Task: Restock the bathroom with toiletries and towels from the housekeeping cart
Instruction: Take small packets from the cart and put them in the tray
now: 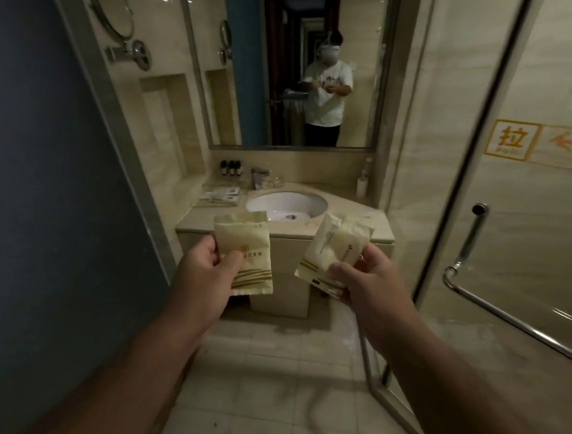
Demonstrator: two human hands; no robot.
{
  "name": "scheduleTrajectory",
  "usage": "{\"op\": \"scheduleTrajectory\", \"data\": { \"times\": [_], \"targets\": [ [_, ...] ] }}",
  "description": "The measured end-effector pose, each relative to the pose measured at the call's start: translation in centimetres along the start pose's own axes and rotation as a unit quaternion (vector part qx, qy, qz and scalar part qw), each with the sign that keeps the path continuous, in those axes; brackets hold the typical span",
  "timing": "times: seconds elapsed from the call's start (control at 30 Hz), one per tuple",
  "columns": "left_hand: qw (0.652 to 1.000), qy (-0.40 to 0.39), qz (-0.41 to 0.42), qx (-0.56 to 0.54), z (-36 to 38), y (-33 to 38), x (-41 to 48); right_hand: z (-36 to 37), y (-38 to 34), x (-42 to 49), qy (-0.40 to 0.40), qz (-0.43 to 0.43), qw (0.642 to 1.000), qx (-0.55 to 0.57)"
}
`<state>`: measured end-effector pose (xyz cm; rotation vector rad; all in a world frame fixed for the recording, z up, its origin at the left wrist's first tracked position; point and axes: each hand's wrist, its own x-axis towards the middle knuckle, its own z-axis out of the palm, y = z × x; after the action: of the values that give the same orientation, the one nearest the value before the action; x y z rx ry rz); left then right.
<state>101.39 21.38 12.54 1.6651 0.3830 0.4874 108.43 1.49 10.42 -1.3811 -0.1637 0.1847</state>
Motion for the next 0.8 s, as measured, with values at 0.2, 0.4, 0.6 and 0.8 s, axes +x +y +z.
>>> {"op": "scheduleTrajectory", "data": {
  "times": [0.2, 0.4, 0.6, 0.8],
  "targets": [
    [0.999, 0.041, -0.005, -0.021, 0.1, -1.8, 2.8, 1.0, 2.2, 3.9, 0.002, 0.015, 0.999, -0.028],
    [0.999, 0.036, -0.016, -0.031, 0.7, -3.5, 8.8, 1.1, 2.4, 9.3, 0.019, 0.008, 0.998, -0.061],
    [0.998, -0.004, -0.001, -0.063, 0.6, -2.8, 16.3, 3.8, 0.2, 15.8, 0.036, -0.016, 0.993, -0.112],
    [0.997, -0.031, 0.052, -0.047, -1.8, -2.2, 22.9, 8.8, -1.7, 21.2, 0.034, -0.078, 0.989, -0.124]
  ]
}}
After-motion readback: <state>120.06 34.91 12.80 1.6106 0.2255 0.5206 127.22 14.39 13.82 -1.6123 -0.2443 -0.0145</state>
